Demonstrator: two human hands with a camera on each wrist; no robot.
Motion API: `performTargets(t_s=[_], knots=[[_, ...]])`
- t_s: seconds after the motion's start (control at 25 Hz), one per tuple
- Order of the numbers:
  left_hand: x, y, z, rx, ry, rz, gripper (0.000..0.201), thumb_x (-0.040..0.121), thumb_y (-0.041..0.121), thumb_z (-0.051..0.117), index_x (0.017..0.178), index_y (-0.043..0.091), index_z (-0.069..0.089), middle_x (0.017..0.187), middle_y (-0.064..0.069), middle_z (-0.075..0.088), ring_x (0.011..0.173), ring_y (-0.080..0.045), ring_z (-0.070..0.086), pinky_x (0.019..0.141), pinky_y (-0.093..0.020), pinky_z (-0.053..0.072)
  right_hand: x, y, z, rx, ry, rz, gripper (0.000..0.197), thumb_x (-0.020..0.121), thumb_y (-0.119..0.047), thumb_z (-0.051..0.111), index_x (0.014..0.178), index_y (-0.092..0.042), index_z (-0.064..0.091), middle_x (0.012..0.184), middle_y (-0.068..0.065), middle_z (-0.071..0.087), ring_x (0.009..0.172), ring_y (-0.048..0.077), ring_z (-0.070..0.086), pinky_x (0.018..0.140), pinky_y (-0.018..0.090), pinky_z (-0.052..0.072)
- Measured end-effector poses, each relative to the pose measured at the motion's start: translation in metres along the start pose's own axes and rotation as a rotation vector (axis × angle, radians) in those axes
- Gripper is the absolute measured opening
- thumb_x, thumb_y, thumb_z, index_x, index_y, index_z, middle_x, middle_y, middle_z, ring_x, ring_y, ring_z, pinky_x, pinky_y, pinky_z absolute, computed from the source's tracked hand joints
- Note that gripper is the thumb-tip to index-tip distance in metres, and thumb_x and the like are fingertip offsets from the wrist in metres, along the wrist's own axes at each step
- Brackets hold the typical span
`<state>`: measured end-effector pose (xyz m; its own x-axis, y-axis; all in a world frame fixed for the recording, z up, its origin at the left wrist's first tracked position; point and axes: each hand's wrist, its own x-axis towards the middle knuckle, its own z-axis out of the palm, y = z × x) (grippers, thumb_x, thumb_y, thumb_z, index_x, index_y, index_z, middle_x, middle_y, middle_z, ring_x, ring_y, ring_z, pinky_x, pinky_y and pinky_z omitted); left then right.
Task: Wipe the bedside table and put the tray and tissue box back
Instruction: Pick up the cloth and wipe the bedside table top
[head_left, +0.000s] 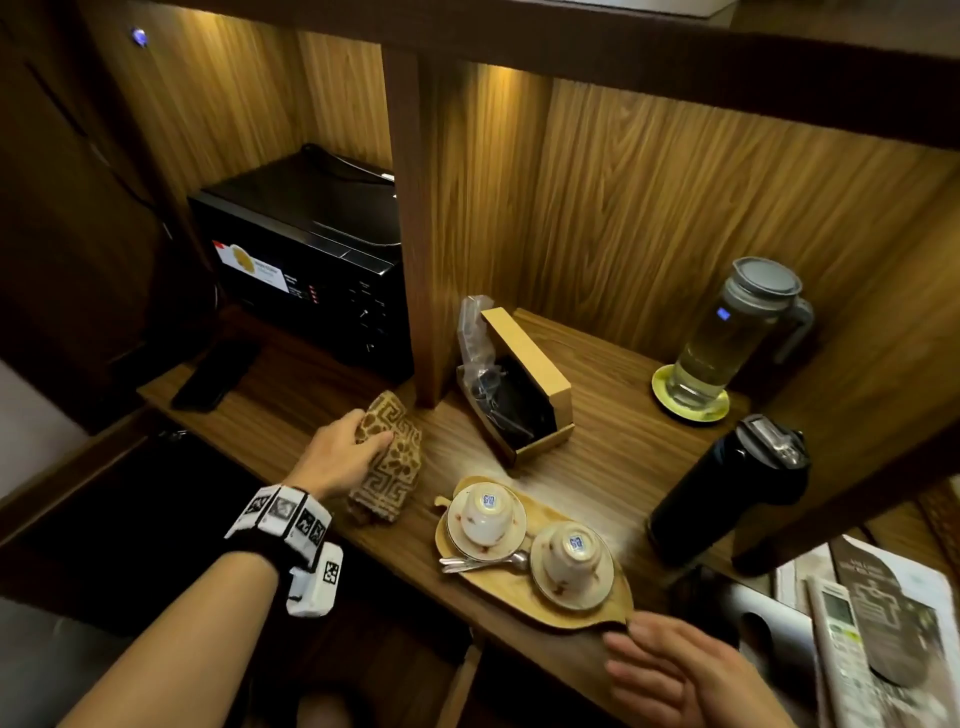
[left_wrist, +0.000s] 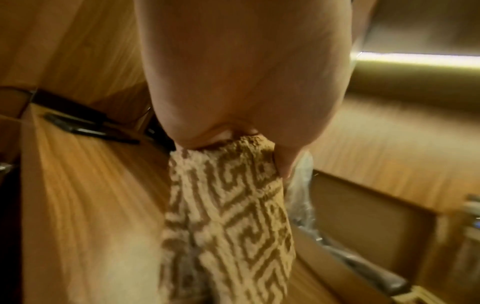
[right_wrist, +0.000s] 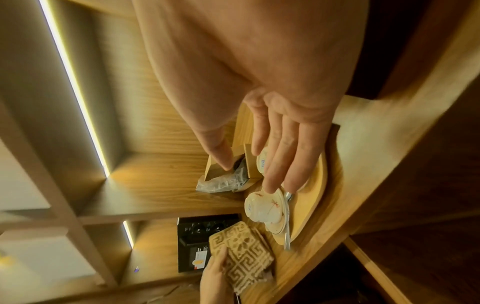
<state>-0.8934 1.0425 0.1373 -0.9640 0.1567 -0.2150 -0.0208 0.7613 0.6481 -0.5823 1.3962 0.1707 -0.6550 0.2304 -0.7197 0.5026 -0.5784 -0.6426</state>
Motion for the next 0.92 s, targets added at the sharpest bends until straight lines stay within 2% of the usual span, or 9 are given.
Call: performTargets(t_s=[0.08,0.16,0.24,0.4,0.48,0.6,0.72,0.8,0.92], knots=[[-0.049,0.022,-0.008,-0.160,0.021,0.115,0.028,0.099,0.049,0.064,0.114,0.026,0.066,0.110,0.008,0.078,0.106,-0.017,0.073,0.093,-0.045,0.059,-0.010,-0.010,0.038,-0.178,-0.100,-0.022,0.050,0.077,-0.010,0.082,0.122,0.006,0.068,0.100,0.029,0.081,0.076,0.038,0.081,0.068,0.044,0.067],[-0.113,0.051,-0.010,-0.433,0.014,0.198,0.025,0.102,0.039,0.067,0.125,0.028,0.067,0.119,0.004,0.080,0.113,-0.015,0.074,0.098,-0.044,0.058,-0.010,-0.015,0.056,-0.234,-0.168,-0.149,0.077,0.057,-0.034,0.098,0.122,-0.002,0.072,0.107,0.023,0.082,0.093,0.035,0.080,0.083,0.043,0.064],[-0.183,0.079,-0.004,-0.782,-0.039,0.172,0.028,0.104,0.024,0.063,0.132,0.019,0.065,0.128,-0.008,0.078,0.122,-0.024,0.072,0.105,-0.047,0.055,-0.022,-0.014,0.070,-0.265,-0.284,-0.187,0.097,0.043,-0.054,0.103,0.123,-0.007,0.074,0.115,0.019,0.082,0.107,0.032,0.078,0.093,0.043,0.060],[-0.300,0.101,0.027,-1.096,0.009,-0.032,0.034,0.107,0.022,0.051,0.132,0.003,0.065,0.128,-0.023,0.075,0.115,-0.029,0.074,0.103,-0.042,0.057,-0.059,0.019,0.101,-0.197,-0.587,0.075,0.045,0.091,-0.038,0.076,0.128,-0.011,0.077,0.134,0.023,0.074,0.125,0.042,0.070,0.116,0.065,0.045],[-0.352,0.091,0.036,-1.121,0.108,-0.154,0.035,0.109,0.024,0.050,0.133,0.006,0.067,0.126,-0.017,0.078,0.116,-0.027,0.075,0.103,-0.040,0.059,-0.080,0.046,0.104,-0.193,-0.711,0.266,0.039,0.098,-0.035,0.063,0.125,-0.013,0.079,0.134,0.024,0.073,0.123,0.044,0.071,0.115,0.065,0.045],[-0.431,0.050,0.029,-1.043,0.274,-0.260,0.029,0.109,0.034,0.055,0.128,0.021,0.072,0.124,-0.007,0.080,0.120,-0.024,0.074,0.112,-0.049,0.052,-0.117,0.090,0.118,-0.251,-0.829,0.444,0.039,0.093,-0.030,0.066,0.121,-0.006,0.080,0.131,0.027,0.074,0.117,0.046,0.073,0.098,0.059,0.059],[-0.510,-0.002,0.013,-0.970,0.404,-0.304,0.018,0.106,0.035,0.061,0.113,0.026,0.075,0.110,-0.015,0.079,0.110,-0.031,0.075,0.104,-0.052,0.055,-0.145,0.150,0.149,-0.454,-0.880,0.409,0.052,0.071,-0.023,0.089,0.118,-0.002,0.081,0.125,0.029,0.076,0.113,0.046,0.075,0.109,0.059,0.051],[-0.556,-0.034,0.004,-0.939,0.507,-0.348,0.016,0.104,0.030,0.065,0.116,0.024,0.073,0.112,-0.021,0.078,0.113,-0.035,0.073,0.105,-0.055,0.053,-0.159,0.195,0.172,-0.597,-0.880,0.371,0.058,0.070,-0.021,0.086,0.124,-0.002,0.076,0.121,0.027,0.078,0.111,0.044,0.076,0.114,0.059,0.047],[-0.641,-0.095,-0.017,-0.865,0.666,-0.430,0.019,0.102,0.027,0.068,0.120,0.022,0.073,0.112,-0.013,0.081,0.114,-0.029,0.074,0.106,-0.051,0.054,-0.198,0.290,0.217,-0.762,-0.898,0.367,0.067,0.066,-0.026,0.088,0.128,-0.005,0.074,0.121,0.023,0.079,0.113,0.041,0.076,0.114,0.058,0.049]])
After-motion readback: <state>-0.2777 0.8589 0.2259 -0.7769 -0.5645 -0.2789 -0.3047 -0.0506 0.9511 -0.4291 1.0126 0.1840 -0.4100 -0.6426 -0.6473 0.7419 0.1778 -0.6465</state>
